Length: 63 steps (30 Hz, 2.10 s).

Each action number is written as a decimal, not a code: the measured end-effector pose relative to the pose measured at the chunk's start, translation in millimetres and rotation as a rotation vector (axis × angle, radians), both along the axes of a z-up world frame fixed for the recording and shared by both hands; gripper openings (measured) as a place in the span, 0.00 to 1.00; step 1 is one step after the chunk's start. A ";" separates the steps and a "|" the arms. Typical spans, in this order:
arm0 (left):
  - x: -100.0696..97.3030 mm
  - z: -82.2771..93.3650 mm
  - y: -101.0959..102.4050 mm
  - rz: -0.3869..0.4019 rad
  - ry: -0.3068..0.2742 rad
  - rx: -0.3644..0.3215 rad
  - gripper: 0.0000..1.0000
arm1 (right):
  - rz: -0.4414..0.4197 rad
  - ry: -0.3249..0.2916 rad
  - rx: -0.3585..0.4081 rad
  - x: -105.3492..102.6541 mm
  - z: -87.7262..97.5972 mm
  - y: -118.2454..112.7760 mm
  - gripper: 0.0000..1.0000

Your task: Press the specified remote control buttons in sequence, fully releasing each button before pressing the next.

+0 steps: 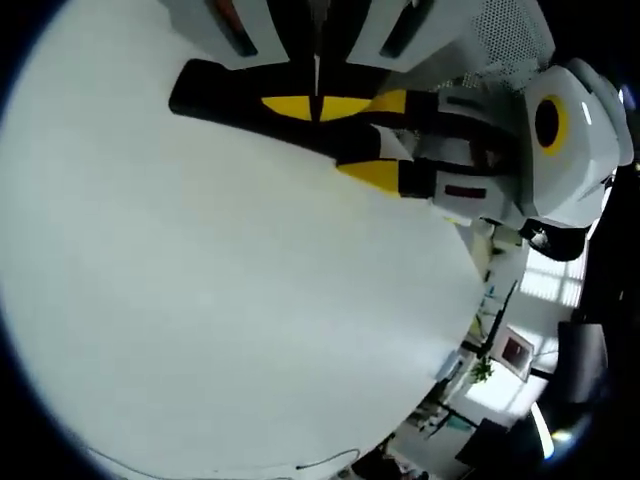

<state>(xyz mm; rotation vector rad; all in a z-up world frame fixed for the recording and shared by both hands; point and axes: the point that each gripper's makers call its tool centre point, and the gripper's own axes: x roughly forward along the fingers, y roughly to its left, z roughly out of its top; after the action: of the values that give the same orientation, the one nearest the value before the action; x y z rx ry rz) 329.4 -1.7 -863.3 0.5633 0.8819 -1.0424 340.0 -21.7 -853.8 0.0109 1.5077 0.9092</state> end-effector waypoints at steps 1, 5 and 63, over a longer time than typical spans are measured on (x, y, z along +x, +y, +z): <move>0.1 -0.3 0.1 0.000 0.000 0.000 0.25 | 0.001 -0.001 0.001 -0.2 0.2 0.2 0.00; 0.0 -0.1 -0.1 -0.004 0.000 0.001 0.25 | 0.002 0.012 0.032 -1.8 3.9 5.5 0.00; -0.1 -0.1 0.1 0.008 -0.004 0.000 0.25 | 0.061 -0.085 -0.058 1.2 -0.2 -4.9 0.00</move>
<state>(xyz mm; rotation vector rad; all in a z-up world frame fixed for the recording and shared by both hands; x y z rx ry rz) 329.3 -1.7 -863.4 0.5608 0.8794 -1.0334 341.2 -26.7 -854.0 -0.1149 1.4612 0.9036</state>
